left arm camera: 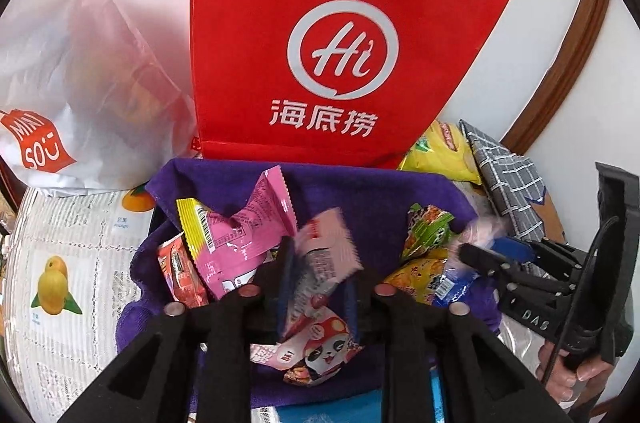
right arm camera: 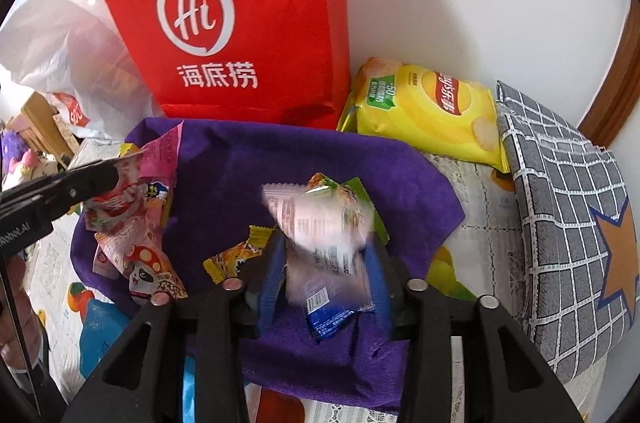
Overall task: Organize snacks
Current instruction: 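Open the left gripper to drop the white wrapper onto the towel, then open the right gripper to drop the pink cookie packet onto the towel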
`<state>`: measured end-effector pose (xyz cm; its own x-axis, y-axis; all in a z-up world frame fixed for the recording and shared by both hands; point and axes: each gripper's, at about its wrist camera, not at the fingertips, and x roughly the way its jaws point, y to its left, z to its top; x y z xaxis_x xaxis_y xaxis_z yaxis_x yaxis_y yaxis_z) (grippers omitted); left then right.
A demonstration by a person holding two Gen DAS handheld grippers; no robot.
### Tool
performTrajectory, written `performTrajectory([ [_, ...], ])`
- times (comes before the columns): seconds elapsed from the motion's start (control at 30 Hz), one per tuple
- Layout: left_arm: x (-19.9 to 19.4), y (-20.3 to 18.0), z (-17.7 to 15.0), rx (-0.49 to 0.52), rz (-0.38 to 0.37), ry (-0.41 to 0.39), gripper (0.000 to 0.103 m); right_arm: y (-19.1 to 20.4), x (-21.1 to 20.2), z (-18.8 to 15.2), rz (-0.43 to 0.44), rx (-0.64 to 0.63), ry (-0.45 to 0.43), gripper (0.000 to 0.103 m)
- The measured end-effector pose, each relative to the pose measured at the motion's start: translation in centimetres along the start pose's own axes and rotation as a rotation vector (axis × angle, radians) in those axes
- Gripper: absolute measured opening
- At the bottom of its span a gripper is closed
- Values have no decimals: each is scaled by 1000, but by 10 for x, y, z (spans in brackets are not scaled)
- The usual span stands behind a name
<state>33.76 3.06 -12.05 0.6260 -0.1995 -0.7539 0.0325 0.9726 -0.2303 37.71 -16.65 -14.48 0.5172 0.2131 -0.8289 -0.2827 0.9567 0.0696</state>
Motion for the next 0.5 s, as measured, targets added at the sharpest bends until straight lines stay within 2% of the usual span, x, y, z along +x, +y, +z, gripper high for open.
performTrajectory([
  [0.07,-7,-2,1,10,7,-22,44,2,-4,1,-6,-8,-12,52],
  [0.1,-11,-3,1,15,11,-33,47,3,-6,1,-8,-10,-21,53],
  [0.2,-24,-7,2,31,12,-65,48,4,-20,2,-17,-16,-51,54],
  [0.3,-41,-11,3,45,2,-94,53,5,-40,1,-24,-11,-91,54],
  [0.5,-74,-17,-8,67,5,-123,61,10,-78,-33,-26,1,-130,54],
])
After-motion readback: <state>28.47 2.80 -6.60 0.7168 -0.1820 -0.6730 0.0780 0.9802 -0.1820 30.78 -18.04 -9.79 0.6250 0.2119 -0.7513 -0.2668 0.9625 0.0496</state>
